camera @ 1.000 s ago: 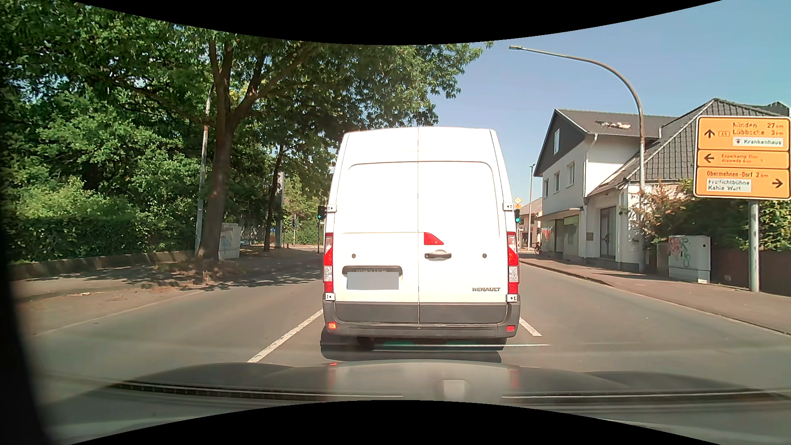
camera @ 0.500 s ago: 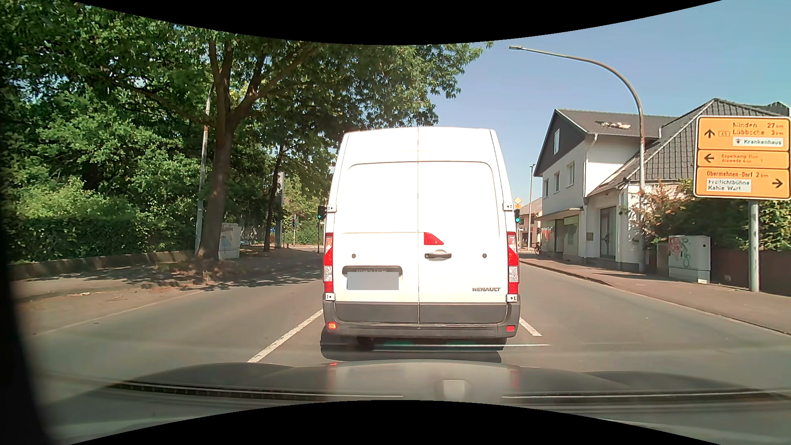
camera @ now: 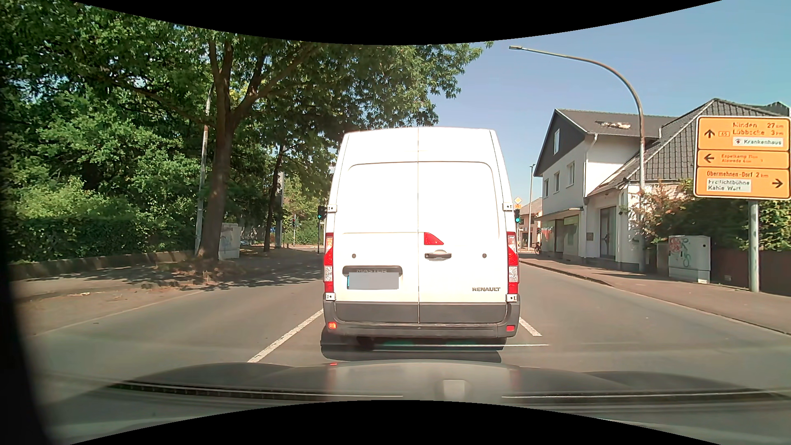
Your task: Follow the waypoints while adhering to traffic rules and regulations
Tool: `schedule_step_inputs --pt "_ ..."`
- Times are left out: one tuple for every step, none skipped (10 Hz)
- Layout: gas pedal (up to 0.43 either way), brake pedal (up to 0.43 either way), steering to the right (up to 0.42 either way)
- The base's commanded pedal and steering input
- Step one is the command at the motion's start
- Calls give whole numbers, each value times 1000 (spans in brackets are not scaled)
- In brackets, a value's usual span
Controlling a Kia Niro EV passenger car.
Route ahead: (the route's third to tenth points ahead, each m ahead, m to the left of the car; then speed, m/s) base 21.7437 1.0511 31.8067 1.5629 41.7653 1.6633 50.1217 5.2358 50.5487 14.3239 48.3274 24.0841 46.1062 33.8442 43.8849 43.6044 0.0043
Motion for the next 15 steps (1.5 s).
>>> schedule_step_inputs --pt "0 6 0" --pt "0 6 1" --pt "0 6 1" --pt "0 6 1" --pt "0 6 1" --pt "0 6 0" --pt "0 6 0" --pt "0 6 0" --pt "0 6 0" --pt "0 6 0" --pt "0 6 0" --pt "0 6 0" --pt "0 6 0" --pt "0 6 1" --pt "0 6 1"
